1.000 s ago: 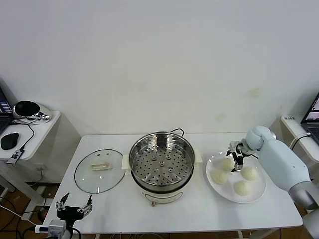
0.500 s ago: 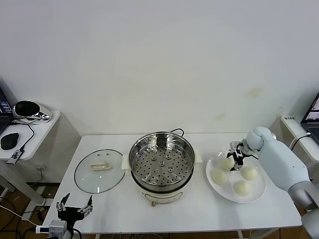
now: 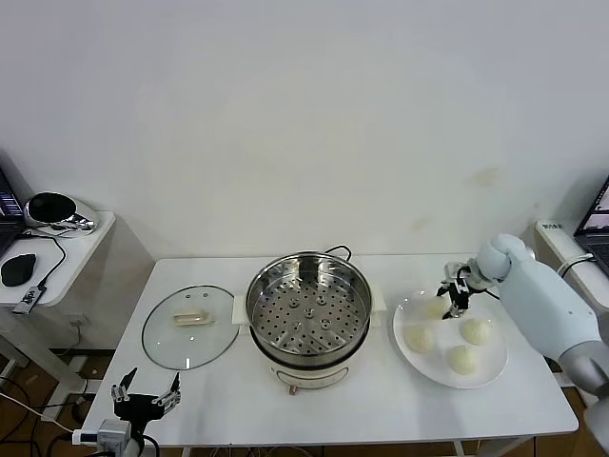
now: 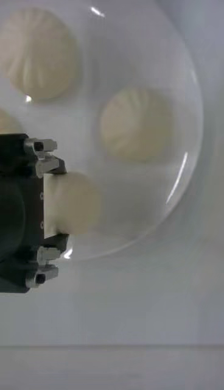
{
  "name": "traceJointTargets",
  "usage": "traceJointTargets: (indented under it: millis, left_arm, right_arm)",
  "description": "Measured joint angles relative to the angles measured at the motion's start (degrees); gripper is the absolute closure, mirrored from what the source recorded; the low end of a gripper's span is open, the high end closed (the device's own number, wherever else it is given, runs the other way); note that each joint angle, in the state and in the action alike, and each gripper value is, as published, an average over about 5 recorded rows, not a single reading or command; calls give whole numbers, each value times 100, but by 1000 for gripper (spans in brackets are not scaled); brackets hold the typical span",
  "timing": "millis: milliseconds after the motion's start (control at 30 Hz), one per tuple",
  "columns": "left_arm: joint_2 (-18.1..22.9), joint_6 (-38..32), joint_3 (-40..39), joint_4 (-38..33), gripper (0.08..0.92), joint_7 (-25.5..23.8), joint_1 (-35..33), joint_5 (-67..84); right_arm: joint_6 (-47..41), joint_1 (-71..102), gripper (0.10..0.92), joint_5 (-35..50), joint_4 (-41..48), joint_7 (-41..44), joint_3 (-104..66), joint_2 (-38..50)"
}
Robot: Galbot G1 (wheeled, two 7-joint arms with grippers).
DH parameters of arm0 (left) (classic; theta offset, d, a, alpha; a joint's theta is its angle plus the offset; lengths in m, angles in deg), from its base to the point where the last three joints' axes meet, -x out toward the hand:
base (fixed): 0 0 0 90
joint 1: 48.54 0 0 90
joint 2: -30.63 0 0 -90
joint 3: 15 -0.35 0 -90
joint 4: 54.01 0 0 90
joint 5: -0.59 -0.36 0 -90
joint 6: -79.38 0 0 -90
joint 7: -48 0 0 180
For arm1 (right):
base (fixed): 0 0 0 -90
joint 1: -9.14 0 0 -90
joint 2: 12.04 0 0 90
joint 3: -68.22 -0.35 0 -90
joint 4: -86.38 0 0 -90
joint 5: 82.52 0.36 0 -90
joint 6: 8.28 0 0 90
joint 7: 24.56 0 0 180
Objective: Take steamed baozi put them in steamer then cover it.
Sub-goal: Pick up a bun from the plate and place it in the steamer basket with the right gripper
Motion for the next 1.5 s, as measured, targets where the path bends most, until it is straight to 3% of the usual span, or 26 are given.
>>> traceJointTargets:
  millis: [333, 667, 1033, 1233, 1500]
  left_arm:
    - [-85, 30, 12, -50, 177, 10, 53, -9]
    - [-156, 46, 124, -161, 177, 11, 99, -2]
    - [-126, 48, 125, -221, 177, 21, 46, 6]
    - [-100, 51, 144, -232, 177, 25, 8, -11]
    - [-45, 51, 143, -257, 177, 40, -48, -42]
  right_arm:
    - [-294, -1161, 423, 1073, -431, 320, 967, 77]
    - [-170, -2677, 423, 2198, -205, 679, 2155, -601]
    - [1867, -3403, 423, 2818, 677, 902, 2789, -1825]
    - [3025, -3432, 423, 2733, 850, 919, 2977, -2265]
    - [3871, -3369, 423, 2455, 746, 903, 3201, -2604]
